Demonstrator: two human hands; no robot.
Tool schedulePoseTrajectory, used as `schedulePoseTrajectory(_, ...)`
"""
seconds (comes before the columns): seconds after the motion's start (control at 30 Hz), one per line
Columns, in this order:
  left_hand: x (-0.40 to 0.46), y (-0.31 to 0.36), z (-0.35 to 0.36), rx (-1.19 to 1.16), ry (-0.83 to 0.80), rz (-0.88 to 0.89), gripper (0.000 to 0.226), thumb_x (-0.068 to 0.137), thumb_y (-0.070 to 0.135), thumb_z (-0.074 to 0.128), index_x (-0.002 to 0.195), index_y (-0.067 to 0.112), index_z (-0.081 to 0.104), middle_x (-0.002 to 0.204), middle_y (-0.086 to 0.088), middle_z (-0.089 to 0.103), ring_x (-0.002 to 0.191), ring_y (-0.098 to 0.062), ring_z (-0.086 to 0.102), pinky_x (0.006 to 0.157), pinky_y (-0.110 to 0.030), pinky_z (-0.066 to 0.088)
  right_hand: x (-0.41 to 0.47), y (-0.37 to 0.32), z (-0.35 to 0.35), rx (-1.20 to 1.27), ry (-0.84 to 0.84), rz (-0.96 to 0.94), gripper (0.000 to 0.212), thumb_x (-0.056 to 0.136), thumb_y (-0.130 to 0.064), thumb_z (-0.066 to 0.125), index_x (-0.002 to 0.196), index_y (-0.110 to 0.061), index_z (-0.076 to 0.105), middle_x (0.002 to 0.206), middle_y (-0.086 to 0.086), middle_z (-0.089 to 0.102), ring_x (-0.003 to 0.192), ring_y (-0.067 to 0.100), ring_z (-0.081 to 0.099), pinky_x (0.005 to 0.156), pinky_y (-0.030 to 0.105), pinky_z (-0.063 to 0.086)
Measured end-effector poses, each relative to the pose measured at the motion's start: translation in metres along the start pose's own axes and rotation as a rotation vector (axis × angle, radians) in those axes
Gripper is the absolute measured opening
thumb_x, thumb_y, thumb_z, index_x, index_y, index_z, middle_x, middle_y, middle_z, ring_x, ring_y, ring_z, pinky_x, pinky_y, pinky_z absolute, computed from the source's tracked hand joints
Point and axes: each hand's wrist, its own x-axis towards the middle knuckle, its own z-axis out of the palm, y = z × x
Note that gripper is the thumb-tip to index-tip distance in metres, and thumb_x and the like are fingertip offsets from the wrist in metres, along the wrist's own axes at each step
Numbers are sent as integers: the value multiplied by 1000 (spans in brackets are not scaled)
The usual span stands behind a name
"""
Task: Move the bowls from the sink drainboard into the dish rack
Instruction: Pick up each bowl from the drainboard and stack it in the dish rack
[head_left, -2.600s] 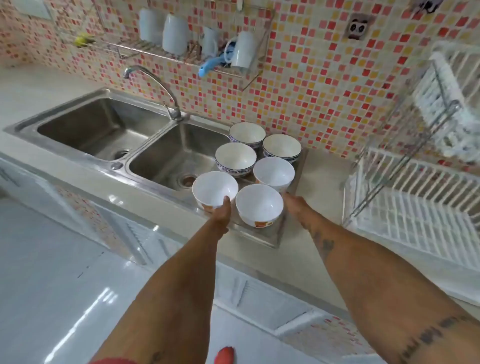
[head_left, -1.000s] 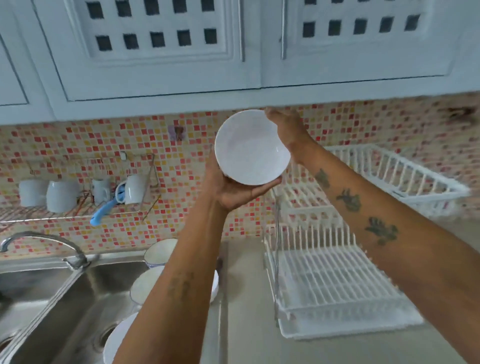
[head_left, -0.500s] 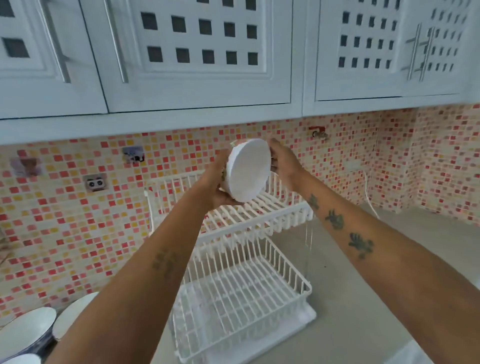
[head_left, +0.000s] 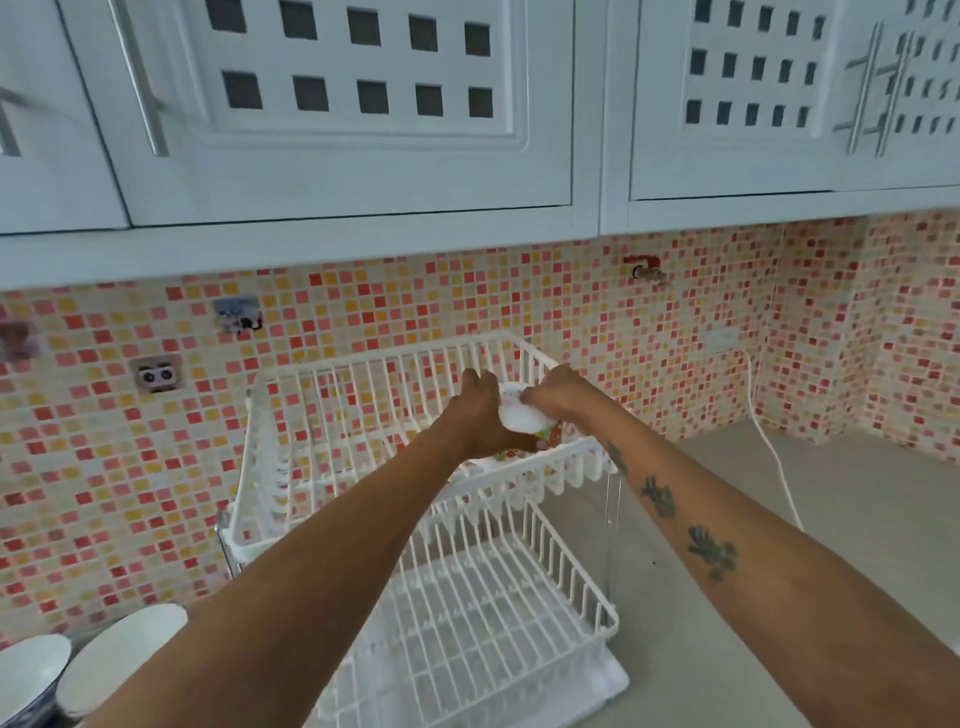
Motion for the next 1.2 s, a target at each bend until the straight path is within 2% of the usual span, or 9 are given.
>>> schedulePoseTrajectory(0.27, 3, -5, 5, -21, 27, 36, 101, 64, 52, 83, 134, -2, 34, 136, -17, 32, 117, -36, 50, 96, -44, 48, 9, 3, 3, -66, 111, 4, 44, 90, -18, 61, 128, 1, 51, 123, 17, 62, 102, 29, 62, 73, 30, 45)
schedulePoseTrajectory(0.53, -7, -11, -13, -84, 22, -18, 107, 66, 54, 81, 141, 3, 26, 144, -15, 31, 127, -33, 45, 101, -44, 45, -1, -7, 14, -97, 412, -181, 26, 86, -13, 67, 107, 4, 66, 106, 19, 68, 95, 33, 67, 70, 29, 45)
schedulePoseTrajectory(0.6, -16, -19, -31, -127, 67, -7, 106, 68, 57, 78, 144, 5, 26, 149, -15, 30, 132, -32, 42, 105, -40, 42, -7, -20, 15, -55, 418, -251, 19, 88, -11, 63, 95, 5, 70, 90, 17, 69, 84, 28, 67, 73, 27, 47)
schedulePoseTrajectory(0.7, -37, -46, -63, -233, 182, -24, 90, 74, 59, 71, 141, 9, 35, 144, -10, 40, 129, -27, 46, 96, -33, 41, -25, -53, 24, 7, 369, -349, 32, 87, -8, 57, 56, 0, 55, 50, 10, 47, 46, 16, 48, 61, 22, 45)
schedulePoseTrajectory(0.8, -67, -93, -101, -353, 376, -103, 61, 84, 62, 58, 116, 10, 52, 115, -4, 56, 113, -21, 56, 91, -35, 46, -50, -97, 49, 123, 297, -511, 38, 88, -10, 54, 52, 2, 52, 46, 13, 46, 40, 15, 46, 55, 24, 42)
schedulePoseTrajectory(0.93, -131, -168, -150, -535, 638, -262, 34, 96, 49, 46, 82, 18, 47, 80, -4, 53, 75, -20, 54, 78, -40, 48, -89, -160, 114, 358, 114, -691, 39, 88, -11, 55, 50, -2, 50, 47, 8, 36, 38, 14, 29, 56, 18, 39)
schedulePoseTrajectory(1.07, -206, -240, -178, -630, 799, -499, 39, 99, 44, 42, 106, 8, 56, 102, -10, 61, 92, -25, 59, 82, -41, 52, -136, -217, 193, 426, -46, -824, 43, 89, -11, 55, 51, 7, 45, 42, 13, 39, 30, 13, 37, 55, 26, 51)
schedulePoseTrajectory(1.13, -250, -269, -187, -696, 857, -586, 36, 99, 45, 42, 91, 12, 54, 88, -6, 57, 79, -19, 54, 68, -34, 47, -160, -237, 238, 406, -130, -885, 40, 91, -12, 52, 57, 10, 49, 47, 13, 42, 39, 17, 46, 66, 33, 54)
schedulePoseTrajectory(1.2, -297, -292, -194, -776, 879, -669, 41, 98, 51, 41, 79, 17, 54, 79, -1, 55, 71, -17, 52, 64, -29, 44, -181, -250, 283, 361, -228, -912, 39, 92, -14, 51, 67, 15, 58, 70, 25, 63, 72, 27, 65, 86, 40, 52)
